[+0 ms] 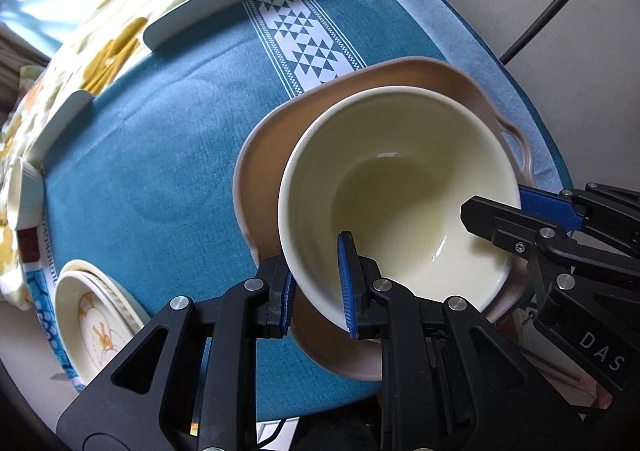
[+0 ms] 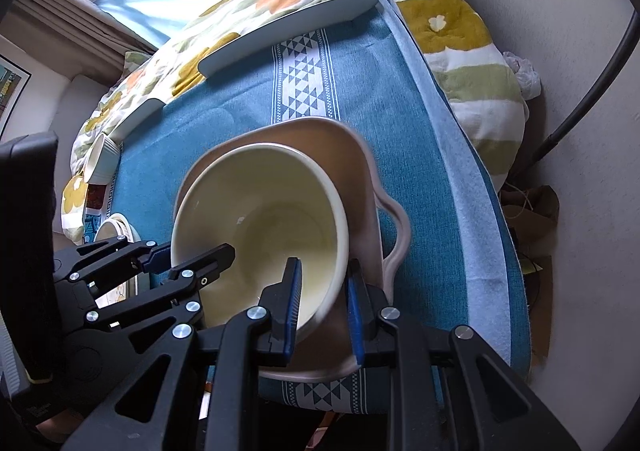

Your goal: Organize plates and bowls

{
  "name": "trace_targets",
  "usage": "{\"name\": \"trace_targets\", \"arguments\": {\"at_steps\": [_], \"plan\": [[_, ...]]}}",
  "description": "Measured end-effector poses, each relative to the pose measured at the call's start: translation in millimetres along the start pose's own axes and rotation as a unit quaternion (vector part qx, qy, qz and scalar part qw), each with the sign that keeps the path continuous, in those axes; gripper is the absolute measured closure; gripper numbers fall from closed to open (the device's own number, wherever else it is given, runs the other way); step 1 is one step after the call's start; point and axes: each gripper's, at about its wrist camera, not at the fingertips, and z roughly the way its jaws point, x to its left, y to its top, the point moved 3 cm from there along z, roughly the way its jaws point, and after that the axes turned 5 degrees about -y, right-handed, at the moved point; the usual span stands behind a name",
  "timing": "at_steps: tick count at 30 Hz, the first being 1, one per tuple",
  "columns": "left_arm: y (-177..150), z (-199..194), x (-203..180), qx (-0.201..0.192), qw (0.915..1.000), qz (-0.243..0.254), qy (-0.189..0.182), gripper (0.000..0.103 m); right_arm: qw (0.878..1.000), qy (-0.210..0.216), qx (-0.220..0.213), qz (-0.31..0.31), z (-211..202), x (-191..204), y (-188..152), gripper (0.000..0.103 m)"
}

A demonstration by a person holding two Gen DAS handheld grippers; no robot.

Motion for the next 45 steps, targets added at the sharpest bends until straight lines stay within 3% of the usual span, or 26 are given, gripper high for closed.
{"name": "trace_targets", "arguments": {"at_steps": [5,13,24,31,33,35,36,37,39,40,41,45], "plan": [[1,-1,0,-0.005,0.9999,0.002,0.009,0.086,1.0,0.005,-0.003,0.01,-2,-1,0,0.083],[1,-7,-14,-0.026,0.9953,0.054,0.075,0.084,1.0,0.004,-0.012,0.016,-8,-3,0,0.083],[2,-28,-9,-0.042,0.9975,0.031,0.047,0.082,0.999,0.007,-0.025,0.023,-24,-6,0,0.083],[3,-82,12,-0.108,0.9931,-0.023,0.04,0.08,0.997,0.014,-0.073,-0.016,-64,10,12,0.083],[0,-103,27,-0.14,0.9877,-0.051,0.049,0.063,0.996,0.021,-0.085,-0.033,-72,18,18,0.083],[-8,-127,44,-0.182,0.9775,-0.081,0.069,0.011,0.993,0.03,-0.098,-0.052,-79,27,24,0.083],[-13,-140,53,-0.205,0.9708,-0.095,0.081,0.004,0.992,0.035,-0.104,-0.064,-81,33,27,0.083],[-18,-152,63,-0.226,0.9637,-0.109,0.091,0.0,0.99,0.039,-0.109,-0.077,-83,40,30,0.079],[-28,-170,83,-0.244,0.9546,-0.137,0.101,0.0,0.986,0.047,-0.12,-0.108,-85,55,38,0.049],[-34,-176,96,-0.248,0.9505,-0.155,0.106,0.0,0.982,0.054,-0.128,-0.124,-87,65,42,0.023],[-39,-182,110,-0.249,0.9465,-0.174,0.109,0.0,0.978,0.06,-0.141,-0.139,-90,75,46,0.012],[-62,-200,171,-0.255,0.9265,-0.252,0.115,0.0,0.957,0.078,-0.185,-0.21,-100,124,70,0.011]]}}
